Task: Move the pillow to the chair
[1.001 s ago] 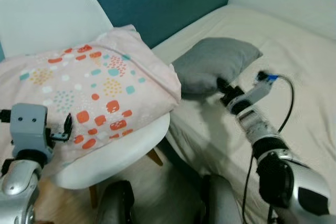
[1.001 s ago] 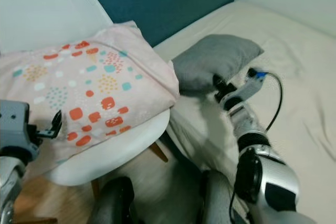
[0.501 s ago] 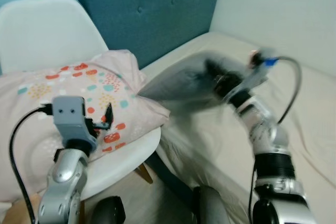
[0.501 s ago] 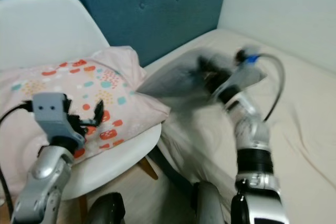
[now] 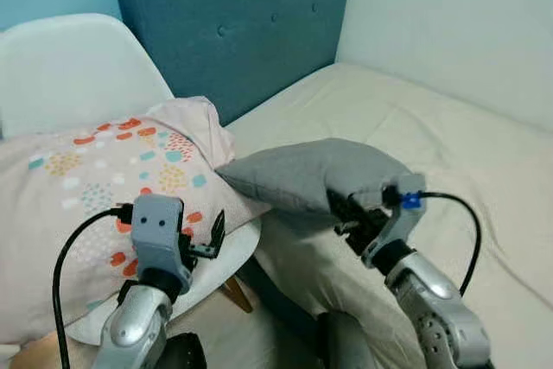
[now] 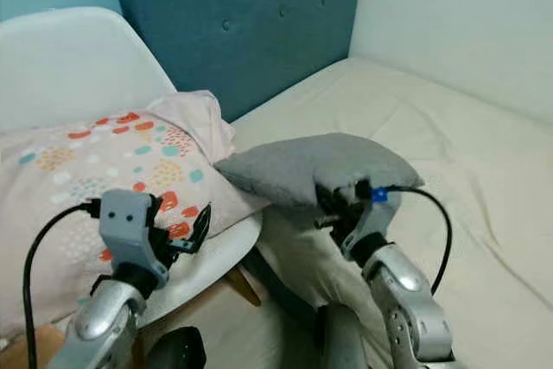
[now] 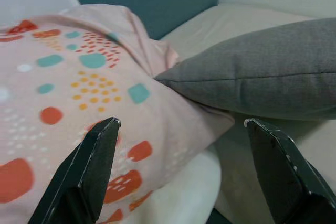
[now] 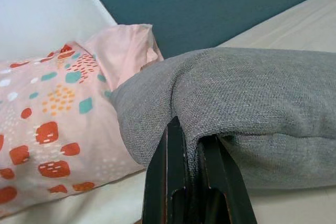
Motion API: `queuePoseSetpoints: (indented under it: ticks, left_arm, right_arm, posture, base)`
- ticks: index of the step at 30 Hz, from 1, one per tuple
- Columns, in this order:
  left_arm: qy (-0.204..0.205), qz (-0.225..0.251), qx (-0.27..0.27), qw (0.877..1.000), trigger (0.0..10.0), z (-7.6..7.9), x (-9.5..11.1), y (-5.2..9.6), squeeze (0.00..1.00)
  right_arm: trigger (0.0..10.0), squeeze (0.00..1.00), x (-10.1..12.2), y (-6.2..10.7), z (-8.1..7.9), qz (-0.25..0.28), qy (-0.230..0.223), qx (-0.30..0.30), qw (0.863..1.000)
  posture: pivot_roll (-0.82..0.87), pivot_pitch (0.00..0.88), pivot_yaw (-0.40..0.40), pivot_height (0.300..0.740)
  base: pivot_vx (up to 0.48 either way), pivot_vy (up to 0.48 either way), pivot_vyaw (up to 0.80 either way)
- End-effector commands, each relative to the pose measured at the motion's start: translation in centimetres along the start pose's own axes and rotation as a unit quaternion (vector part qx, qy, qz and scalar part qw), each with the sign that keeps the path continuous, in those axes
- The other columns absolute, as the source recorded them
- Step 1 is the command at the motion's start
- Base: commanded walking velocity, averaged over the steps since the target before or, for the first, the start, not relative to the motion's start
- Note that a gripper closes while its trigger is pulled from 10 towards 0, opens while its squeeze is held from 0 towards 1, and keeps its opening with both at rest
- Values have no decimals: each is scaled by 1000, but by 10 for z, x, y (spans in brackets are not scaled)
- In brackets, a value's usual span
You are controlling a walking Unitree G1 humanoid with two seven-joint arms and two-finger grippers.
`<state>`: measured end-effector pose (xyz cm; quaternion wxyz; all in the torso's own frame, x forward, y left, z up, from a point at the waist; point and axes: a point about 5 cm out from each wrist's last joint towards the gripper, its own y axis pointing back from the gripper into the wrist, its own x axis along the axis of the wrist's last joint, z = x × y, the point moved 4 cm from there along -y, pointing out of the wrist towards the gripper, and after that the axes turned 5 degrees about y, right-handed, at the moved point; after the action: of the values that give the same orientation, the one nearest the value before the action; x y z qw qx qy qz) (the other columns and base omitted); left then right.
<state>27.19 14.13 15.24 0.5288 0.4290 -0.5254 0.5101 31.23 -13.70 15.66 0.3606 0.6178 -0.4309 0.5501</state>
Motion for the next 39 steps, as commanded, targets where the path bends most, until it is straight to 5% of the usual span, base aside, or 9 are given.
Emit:
queuePoseSetpoints:
  ticks: [1, 12, 32, 39]
  left_arm:
    - [-8, -7, 2, 1000, 10000, 1, -2, -1, 0]
    - [-12, -11, 13, 1000, 10000, -1, -4, 0, 0]
    - [-4, -12, 19, 1000, 10000, 0, -4, -5, 0]
    - [3, -17, 23, 1000, 10000, 0, -4, -5, 0]
  right_arm:
    - [0, 0, 11, -1, -4, 17, 10, 0, 1000]
    - [0, 0, 12, 0, -17, 19, 27, -9, 999]
    - [0, 0, 20, -5, -13, 22, 36, -25, 999]
    - [0, 0, 28, -7, -12, 34, 37, -25, 998]
  posture:
    - [59, 0, -44, 534]
    - [73, 0, -54, 579]
    - [69, 0, -67, 667]
    - [68, 0, -68, 696]
  base:
    - [0, 0, 0]
    - [-280, 0, 0]
    - [0, 0, 0]
    - [-416, 0, 0]
